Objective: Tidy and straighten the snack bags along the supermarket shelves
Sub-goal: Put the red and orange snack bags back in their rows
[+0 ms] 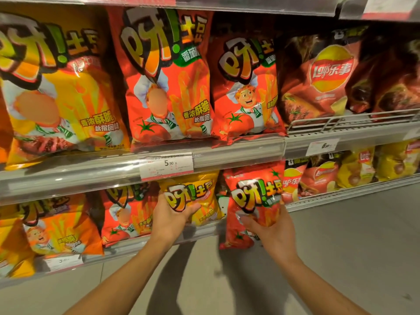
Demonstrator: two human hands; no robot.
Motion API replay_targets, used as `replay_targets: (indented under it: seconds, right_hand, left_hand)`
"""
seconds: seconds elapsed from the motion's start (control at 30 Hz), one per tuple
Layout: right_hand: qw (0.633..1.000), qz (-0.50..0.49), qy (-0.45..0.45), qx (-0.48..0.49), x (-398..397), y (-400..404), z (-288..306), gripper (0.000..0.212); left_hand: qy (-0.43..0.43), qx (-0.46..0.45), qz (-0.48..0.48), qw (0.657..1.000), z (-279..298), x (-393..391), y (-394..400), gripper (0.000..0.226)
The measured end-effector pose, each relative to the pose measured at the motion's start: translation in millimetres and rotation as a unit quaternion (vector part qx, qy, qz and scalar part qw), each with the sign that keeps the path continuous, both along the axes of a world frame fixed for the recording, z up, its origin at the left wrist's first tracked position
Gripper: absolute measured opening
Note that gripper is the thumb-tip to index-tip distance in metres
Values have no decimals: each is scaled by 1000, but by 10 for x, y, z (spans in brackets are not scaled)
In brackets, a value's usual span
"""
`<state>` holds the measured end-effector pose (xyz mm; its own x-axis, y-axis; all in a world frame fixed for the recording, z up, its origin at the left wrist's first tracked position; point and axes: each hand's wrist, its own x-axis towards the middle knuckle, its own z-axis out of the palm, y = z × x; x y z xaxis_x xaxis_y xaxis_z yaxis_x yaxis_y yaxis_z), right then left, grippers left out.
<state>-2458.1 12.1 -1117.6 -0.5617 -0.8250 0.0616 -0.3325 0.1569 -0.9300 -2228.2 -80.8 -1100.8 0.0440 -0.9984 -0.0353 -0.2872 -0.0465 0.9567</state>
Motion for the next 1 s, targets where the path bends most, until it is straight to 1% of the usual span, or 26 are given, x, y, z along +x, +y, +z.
replay_targets:
  seconds: [0.07,0.13,0.23,0.3,0.37,0.47,0.57,0.6,0.67,0.7,0.77,0.8,0.83,0.93,0.97,1.0]
  right_hand:
    - [999,-33,-1,0,-139,235,-80,64]
    - [998,-67,-5,7,-270,428,-164,62]
    - [994,-101,-25,30,-426,657,-299,76]
    - [994,-98,-24,47,-493,766,-373,88]
    - [994,-89,-24,62,-522,832,-415,96]
    - [993,-87,-25,77,-507,862,-455,101]
    - [992,-88,-24,88,-414,868,-468,105]
    - [991,-89,-27,92,-378,870,-468,107]
    - [991,-82,-35,96,-298,875,-466,108]
    - [991,-76,-38,102,-254,875,-468,108]
    - [990,-67,-44,116,-151,883,-460,112]
    - [990,-68,-45,117,-90,892,-450,114]
    - [990,-71,-44,115,-21,898,-437,115]
    - [991,-74,-48,98,190,916,-409,117]
    - [992,-70,-49,94,265,929,-399,115]
    - [993,-63,-43,91,347,935,-378,110]
  left_hand:
    - [16,2,6,1000,18,-160,7,63]
    - [31,6,-4,999,33,-370,12,58]
    - [37,9,-12,999,30,-692,13,56]
    - [21,-2,-4,1000,11,-854,7,56]
    - [10,-22,-23,999,-26,-978,-14,56]
    - [5,-29,-55,998,-79,-1109,-66,51]
    - [-13,-37,-51,998,-121,-1183,-86,30]
    - [-18,-49,-48,997,-134,-1197,-87,32]
    - [-32,-63,-56,996,-147,-1185,-100,44]
    - [-37,-60,-72,995,-161,-1172,-120,42]
    - [-49,-43,-124,990,-163,-1122,-160,23]
    - [-57,-39,-152,986,-152,-1087,-172,21]
    - [-55,-33,-169,983,-155,-1041,-184,27]
    - [-33,2,-163,986,-182,-829,-138,54]
    - [-25,-2,-172,985,-215,-735,-89,56]
    - [-42,-21,-186,981,-252,-618,-35,51]
